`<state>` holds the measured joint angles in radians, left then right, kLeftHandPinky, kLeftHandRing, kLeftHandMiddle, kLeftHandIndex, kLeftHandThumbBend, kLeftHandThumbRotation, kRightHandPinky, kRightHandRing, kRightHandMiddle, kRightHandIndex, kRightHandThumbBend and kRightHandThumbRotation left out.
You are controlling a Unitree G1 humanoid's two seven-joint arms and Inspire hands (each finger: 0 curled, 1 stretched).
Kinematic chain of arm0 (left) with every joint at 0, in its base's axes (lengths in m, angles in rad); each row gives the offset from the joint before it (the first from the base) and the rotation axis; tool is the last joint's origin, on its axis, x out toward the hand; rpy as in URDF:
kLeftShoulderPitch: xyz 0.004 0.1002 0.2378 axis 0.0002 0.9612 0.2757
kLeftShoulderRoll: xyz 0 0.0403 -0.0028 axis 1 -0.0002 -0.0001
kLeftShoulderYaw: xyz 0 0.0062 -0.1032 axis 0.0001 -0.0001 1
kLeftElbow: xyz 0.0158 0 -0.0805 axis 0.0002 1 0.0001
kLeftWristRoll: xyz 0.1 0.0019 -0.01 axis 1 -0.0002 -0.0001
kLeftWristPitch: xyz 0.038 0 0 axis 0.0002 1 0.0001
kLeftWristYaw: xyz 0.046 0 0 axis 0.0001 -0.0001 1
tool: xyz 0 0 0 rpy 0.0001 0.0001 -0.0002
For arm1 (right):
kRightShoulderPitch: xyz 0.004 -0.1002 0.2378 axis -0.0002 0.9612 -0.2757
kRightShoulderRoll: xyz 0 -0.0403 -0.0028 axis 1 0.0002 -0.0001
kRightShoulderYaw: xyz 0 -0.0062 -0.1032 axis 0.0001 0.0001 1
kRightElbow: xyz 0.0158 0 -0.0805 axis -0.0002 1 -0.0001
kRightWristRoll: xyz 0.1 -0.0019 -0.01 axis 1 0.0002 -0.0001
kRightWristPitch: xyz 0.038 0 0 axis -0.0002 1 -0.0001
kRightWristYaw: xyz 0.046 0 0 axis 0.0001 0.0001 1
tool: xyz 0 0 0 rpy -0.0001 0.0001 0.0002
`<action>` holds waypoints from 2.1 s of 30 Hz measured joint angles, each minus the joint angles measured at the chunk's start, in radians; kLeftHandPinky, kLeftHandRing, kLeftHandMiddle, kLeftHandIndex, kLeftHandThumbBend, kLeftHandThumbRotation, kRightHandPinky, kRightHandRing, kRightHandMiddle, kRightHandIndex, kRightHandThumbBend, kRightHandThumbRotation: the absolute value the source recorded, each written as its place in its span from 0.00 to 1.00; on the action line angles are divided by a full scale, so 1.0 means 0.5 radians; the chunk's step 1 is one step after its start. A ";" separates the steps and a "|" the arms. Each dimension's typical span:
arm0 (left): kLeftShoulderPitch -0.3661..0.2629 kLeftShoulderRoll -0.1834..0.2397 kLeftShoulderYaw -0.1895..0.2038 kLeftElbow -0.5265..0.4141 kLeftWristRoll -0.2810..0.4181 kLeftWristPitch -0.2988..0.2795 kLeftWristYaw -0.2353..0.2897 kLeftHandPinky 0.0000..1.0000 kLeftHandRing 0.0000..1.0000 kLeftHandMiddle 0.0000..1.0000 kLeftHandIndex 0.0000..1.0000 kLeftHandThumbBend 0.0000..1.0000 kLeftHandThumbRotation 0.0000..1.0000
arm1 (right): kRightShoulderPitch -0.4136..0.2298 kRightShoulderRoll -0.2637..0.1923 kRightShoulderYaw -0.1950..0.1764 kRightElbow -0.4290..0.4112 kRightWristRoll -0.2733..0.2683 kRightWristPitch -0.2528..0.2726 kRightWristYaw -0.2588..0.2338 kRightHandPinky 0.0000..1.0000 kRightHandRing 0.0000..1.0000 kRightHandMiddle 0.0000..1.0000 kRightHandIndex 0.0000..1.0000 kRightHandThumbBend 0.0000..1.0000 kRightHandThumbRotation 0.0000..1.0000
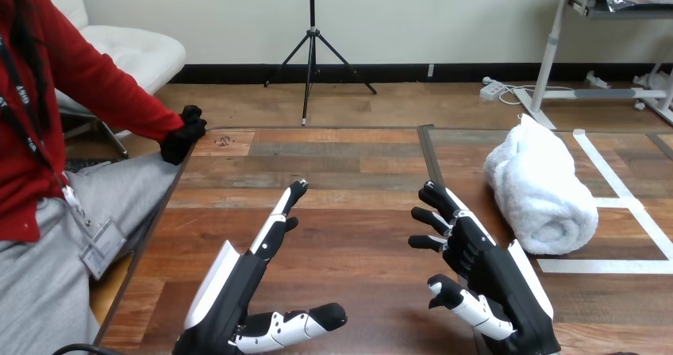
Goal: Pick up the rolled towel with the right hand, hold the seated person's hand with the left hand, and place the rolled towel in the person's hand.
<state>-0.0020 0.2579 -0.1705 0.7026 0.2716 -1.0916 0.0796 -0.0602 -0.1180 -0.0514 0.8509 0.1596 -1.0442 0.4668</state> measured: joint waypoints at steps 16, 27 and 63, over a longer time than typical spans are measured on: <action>0.000 0.000 0.014 0.000 -0.016 0.000 -0.032 0.90 0.98 1.00 1.00 1.00 0.70 | 0.000 0.000 0.000 -0.018 0.010 0.017 0.004 0.78 0.89 0.94 0.92 1.00 0.65; 0.000 -0.001 0.021 0.000 -0.014 0.000 -0.034 0.90 0.98 1.00 1.00 1.00 0.71 | -0.001 0.001 -0.004 -0.086 -0.038 0.022 -0.104 0.78 0.88 0.92 0.92 1.00 0.65; -0.019 -0.064 0.048 0.000 0.123 0.002 0.051 0.88 0.97 1.00 1.00 1.00 0.72 | -0.214 -0.070 -0.120 -0.443 -0.212 0.308 -0.606 0.77 0.84 0.87 0.88 1.00 0.59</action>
<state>-0.0115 0.2257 -0.1464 0.7027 0.3332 -1.0908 0.1052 -0.1672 -0.1528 -0.1112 0.6292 0.0538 -0.8902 0.1636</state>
